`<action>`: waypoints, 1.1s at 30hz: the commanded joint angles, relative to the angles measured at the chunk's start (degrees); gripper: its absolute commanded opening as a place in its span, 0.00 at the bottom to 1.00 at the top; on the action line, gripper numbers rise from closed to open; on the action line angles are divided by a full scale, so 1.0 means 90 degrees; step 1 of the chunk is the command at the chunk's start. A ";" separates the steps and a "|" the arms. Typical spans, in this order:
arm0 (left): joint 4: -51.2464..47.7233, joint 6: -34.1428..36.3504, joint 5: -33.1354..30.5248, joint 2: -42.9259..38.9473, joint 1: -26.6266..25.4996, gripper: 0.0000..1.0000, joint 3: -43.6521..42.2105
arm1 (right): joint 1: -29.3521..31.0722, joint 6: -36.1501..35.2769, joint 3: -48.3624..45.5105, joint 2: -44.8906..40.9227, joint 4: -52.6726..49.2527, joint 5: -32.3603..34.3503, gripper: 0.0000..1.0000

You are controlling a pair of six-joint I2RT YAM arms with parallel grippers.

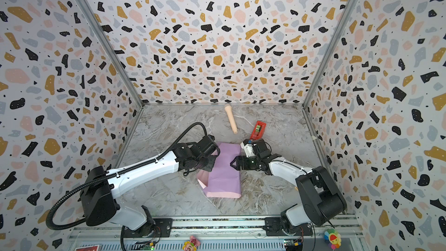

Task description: Wrap the gift box in paper

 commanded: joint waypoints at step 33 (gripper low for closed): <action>-0.1087 0.0225 -0.0786 0.0618 -0.0478 0.00 0.1118 | 0.0226 -0.0114 -0.0177 0.0379 -0.0765 0.0509 0.86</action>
